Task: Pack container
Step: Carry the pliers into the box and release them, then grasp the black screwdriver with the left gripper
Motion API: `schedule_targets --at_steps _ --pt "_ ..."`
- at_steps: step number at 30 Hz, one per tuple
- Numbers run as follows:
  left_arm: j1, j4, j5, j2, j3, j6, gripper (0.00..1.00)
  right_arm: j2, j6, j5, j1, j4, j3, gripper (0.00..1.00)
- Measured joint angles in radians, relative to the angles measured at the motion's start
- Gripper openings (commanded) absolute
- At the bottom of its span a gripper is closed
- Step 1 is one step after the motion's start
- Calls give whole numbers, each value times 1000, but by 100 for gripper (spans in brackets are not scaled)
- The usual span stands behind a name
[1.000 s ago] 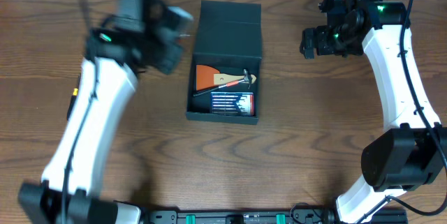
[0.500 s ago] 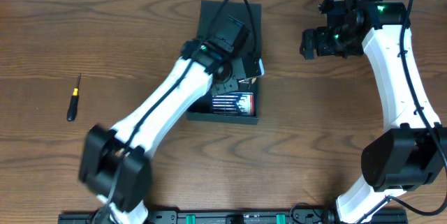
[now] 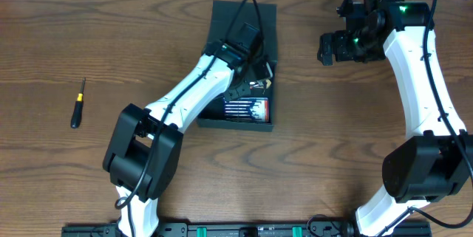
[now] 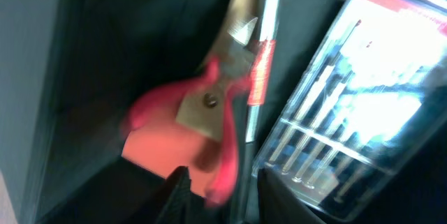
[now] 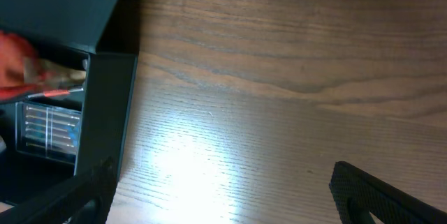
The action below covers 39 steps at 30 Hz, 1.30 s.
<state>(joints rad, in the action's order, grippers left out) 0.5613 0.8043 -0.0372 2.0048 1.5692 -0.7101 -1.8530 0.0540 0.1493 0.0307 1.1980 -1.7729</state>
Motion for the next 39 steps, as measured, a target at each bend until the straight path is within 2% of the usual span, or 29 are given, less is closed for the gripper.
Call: schedule_targets --at_steps 1,6,12,14,17,19,22,24,28,32,39 --pt "-7 1 -3 0 0 16 48 0 0 0 0 0 0 99" --pt "-40 72 -27 -35 0 119 45 0 0 0 0 2 0 99" --pt "-113 119 -143 -271 1 217 45 0 0 0 0 0 0 99" --pt "-178 124 -168 -366 8 238 46 0 0 0 0 -5 0 99" --pt "-348 129 -196 -469 34 292 46 0 0 0 0 -14 0 99" --pt "-459 139 -211 -484 40 333 53 0 0 0 0 -19 0 99" --pt "-624 176 -196 -451 27 389 61 0 0 0 0 -33 0 99" --pt "-736 222 -158 -389 8 421 61 0 0 0 0 -43 0 99" --pt "-877 281 -105 -230 -17 449 61 0 0 0 0 -54 0 99" --pt "-955 285 -77 -108 -27 439 61 0 0 -8 0 -56 0 99" --pt "-1030 249 -67 -22 -27 350 61 0 0 -54 0 -55 0 99"
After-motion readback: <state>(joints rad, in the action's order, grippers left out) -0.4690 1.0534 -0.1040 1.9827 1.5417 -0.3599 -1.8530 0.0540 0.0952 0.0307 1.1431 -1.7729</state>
